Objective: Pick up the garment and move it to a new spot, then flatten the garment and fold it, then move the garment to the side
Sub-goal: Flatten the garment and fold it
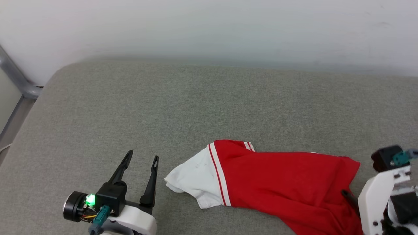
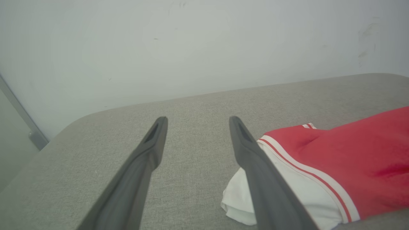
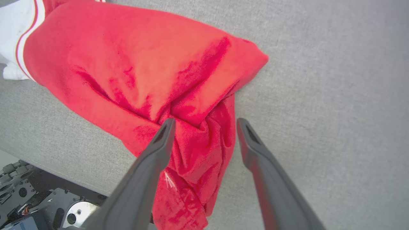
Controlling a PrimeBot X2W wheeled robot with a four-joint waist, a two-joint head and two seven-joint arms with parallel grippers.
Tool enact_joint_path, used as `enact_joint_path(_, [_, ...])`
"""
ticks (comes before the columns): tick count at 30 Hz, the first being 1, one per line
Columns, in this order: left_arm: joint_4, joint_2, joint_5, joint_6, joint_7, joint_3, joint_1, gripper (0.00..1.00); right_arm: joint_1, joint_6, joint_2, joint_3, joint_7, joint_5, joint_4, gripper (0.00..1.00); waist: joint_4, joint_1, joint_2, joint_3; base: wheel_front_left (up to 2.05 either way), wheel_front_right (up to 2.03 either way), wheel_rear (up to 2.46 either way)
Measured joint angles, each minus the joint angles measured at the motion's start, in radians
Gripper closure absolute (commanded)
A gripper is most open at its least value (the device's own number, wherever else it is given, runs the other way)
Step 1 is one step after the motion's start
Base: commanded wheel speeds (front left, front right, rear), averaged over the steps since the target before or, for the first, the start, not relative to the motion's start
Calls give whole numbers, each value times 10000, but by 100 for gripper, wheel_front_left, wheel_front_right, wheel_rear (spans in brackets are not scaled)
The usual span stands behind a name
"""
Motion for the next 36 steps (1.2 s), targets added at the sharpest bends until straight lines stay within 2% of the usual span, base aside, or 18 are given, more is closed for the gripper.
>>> enact_joint_path(5, [21, -127, 50, -104, 0, -4, -60, 0, -1527, 0, -803, 324, 1149, 337, -79, 0, 262, 0, 0, 100, 0, 0, 0])
enact_joint_path(10, [19, -199, 104, -190, 0, 38, -263, 0, -2651, 0, -1476, 917, 1607, 487, 1331, 0, 601, 0, 1, 359, 0, 0, 0])
enact_joint_path(17, [82, -384, 190, -313, 0, 21, -472, 0, -3346, 0, -2136, 1375, 961, 385, 3553, 0, 1126, 0, 0, 783, 0, 0, 0])
enact_joint_path(24, [134, -393, 276, -395, 0, 65, -532, 0, -3406, -2, -2111, 1964, 178, 1187, 4911, 0, 1494, 0, 0, 1089, 0, 0, 0])
enact_joint_path(25, [134, -389, 278, -397, 0, 86, -541, 0, -3406, -2, -2086, 1983, 128, 1285, 5028, 76, 1512, 0, 0, 1105, 0, 0, 0])
enact_joint_path(26, [136, -385, 291, -410, 0, 98, -546, 0, -3407, -2, -2096, 2031, -2, 1319, 5125, 100, 1518, 0, 0, 1115, 0, 0, 0])
enact_joint_path(32, [228, -385, 372, -428, 0, 157, -564, 0, -3744, 6, -2042, 2052, -1127, 1335, 5678, 100, 1399, 0, 0, 987, 0, 0, 0])
enact_joint_path(36, [268, -387, 397, -453, 0, 186, -517, 0, -4081, 4, -2057, 1584, -1839, 1147, 5829, 100, 1251, 0, 0, 715, 0, 0, 0])
